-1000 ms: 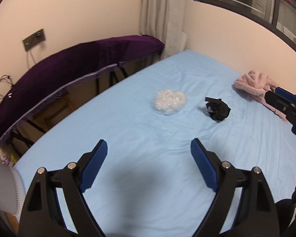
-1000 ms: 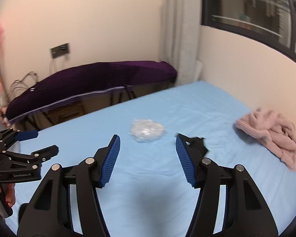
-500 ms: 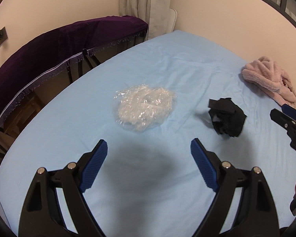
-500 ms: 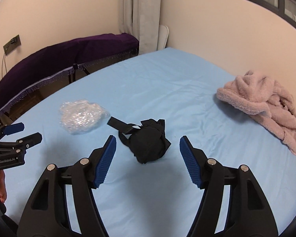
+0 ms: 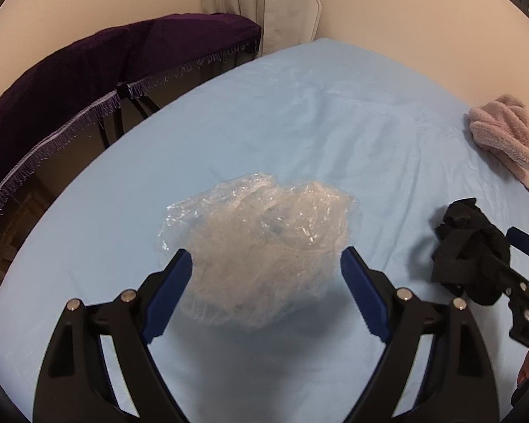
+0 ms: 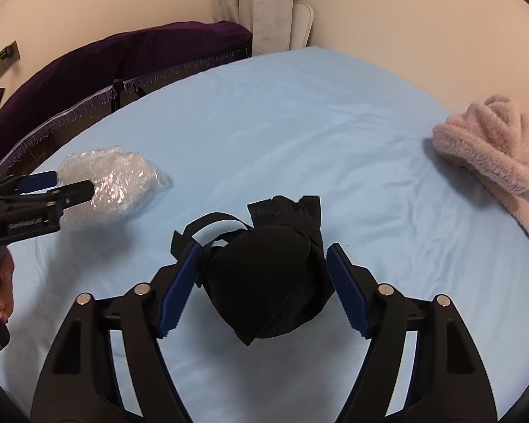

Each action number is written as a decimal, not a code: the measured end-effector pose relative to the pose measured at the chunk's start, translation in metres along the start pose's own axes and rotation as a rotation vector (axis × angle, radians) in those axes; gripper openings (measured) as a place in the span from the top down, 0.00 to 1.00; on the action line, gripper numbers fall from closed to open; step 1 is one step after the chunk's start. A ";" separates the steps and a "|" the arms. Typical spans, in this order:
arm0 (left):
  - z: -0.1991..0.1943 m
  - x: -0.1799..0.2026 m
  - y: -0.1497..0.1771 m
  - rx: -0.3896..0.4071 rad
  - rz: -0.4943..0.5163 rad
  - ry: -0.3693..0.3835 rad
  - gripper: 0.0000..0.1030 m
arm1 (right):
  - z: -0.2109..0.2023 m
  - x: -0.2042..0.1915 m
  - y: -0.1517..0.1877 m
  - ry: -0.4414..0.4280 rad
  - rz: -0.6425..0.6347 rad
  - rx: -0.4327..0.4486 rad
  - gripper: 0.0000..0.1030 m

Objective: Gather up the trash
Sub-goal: 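Grasp the clear plastic bag with the left tool while the right tool grasps the black mesh bag, then lift and carry the plastic bag and black bag with both tools over the bin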

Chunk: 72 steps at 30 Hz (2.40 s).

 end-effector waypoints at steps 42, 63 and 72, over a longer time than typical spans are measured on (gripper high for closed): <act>-0.268 -0.057 0.073 0.069 -0.117 0.039 0.76 | -0.232 -0.114 0.002 -0.169 -0.099 0.128 0.51; -0.507 -0.244 0.144 0.200 -0.301 -0.301 0.75 | -0.370 -0.374 -0.002 -0.617 -0.309 0.208 0.51; -0.642 -0.381 0.165 0.267 -0.429 -0.622 0.75 | -0.430 -0.558 -0.027 -0.913 -0.474 0.242 0.51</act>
Point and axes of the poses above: each gripper's, at about its wrist camera, not at the fingertips, and z roughly the way its jaws point, x to its right, y to its underside, the point moved 2 cm from there along z, roughly the way its jaws point, and after that the axes turned 15 degrees about x, right-handed, at the moved point
